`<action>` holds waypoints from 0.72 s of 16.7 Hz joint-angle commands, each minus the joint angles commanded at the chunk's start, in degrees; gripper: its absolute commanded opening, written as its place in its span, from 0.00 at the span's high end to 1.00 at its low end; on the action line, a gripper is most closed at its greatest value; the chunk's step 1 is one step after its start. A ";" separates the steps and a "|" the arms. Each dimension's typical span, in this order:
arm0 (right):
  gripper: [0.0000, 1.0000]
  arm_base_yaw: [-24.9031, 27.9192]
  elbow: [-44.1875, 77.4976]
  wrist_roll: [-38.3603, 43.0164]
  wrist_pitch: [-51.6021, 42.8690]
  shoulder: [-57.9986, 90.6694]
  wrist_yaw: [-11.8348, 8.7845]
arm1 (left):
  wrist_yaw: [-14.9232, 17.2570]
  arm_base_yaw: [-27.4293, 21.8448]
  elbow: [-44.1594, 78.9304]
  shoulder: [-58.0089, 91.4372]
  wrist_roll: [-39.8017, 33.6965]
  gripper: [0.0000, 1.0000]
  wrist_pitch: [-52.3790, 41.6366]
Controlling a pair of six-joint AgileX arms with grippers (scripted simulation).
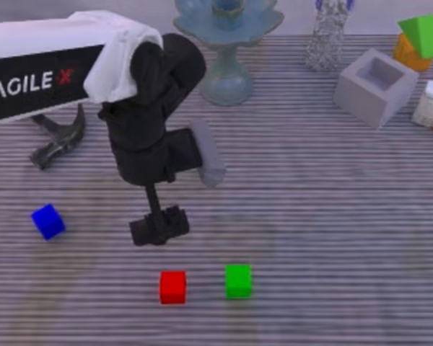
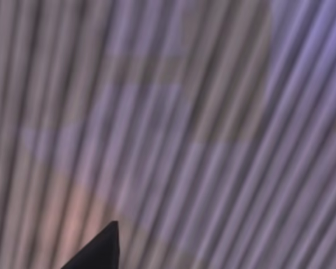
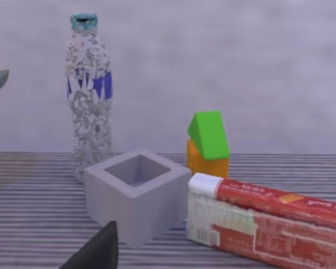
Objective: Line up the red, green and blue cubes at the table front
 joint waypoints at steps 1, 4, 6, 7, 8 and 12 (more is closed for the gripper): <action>0.00 0.00 0.00 0.00 0.00 0.00 0.00 | -0.03 4.67 -1.30 -0.42 0.48 0.00 0.43; 0.00 0.00 0.00 0.00 0.00 0.00 0.00 | -0.17 16.85 -4.88 -1.87 1.97 0.00 1.89; 0.00 0.00 0.00 0.00 0.00 0.00 0.00 | -0.23 22.11 -6.68 -3.06 2.71 0.00 3.01; 0.00 0.00 0.00 0.00 0.00 0.00 0.00 | -0.24 23.84 -7.28 -3.56 2.96 0.00 3.48; 0.00 0.00 0.00 0.00 0.00 0.00 0.00 | -0.23 24.98 -7.67 -3.92 3.14 0.00 3.82; 0.00 0.00 0.00 0.00 0.00 0.00 0.00 | -0.23 25.52 -7.85 -4.09 3.23 0.00 3.99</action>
